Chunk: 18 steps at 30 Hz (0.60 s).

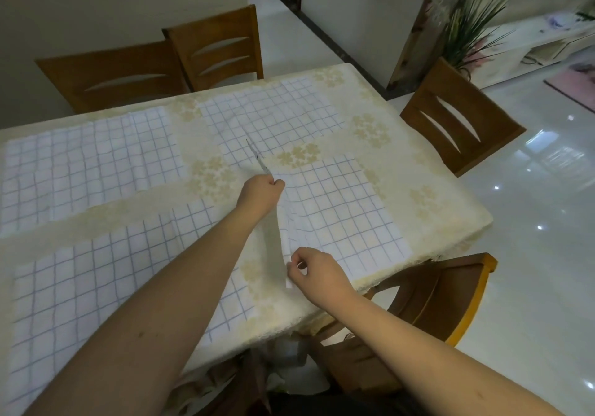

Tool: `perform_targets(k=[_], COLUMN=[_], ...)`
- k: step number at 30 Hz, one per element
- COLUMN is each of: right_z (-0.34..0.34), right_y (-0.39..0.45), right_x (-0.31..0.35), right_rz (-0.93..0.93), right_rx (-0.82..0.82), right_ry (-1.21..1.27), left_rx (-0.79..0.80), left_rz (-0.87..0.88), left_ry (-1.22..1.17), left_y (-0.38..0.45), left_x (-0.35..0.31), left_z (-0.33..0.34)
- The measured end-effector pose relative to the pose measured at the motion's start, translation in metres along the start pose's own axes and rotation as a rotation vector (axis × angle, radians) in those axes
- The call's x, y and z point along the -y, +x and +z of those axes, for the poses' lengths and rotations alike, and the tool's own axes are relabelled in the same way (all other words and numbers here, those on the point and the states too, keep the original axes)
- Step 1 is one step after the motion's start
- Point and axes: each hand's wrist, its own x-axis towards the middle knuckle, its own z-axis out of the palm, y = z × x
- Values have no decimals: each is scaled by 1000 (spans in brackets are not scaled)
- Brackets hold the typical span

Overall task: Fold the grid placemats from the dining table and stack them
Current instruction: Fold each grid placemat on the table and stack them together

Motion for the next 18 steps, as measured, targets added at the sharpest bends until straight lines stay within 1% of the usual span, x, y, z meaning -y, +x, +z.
perform_targets(k=[7,11,15,18], right_z=[-44,-68,-93,-111], right_y=[9,23,37,47], right_x=[-43,-80,-124,-153], right_rz=[104,155,208,230], right_rx=[-1,48,50,114], right_ry=[62,90,131,138], left_rx=[38,56,98,104], left_rz=[4,-14,-6,-23], left_ry=[-7,9,23,40], left_y=[13,30,45,58], left_x=[-34,-56,-74,-89], left_z=[40,76,120,148])
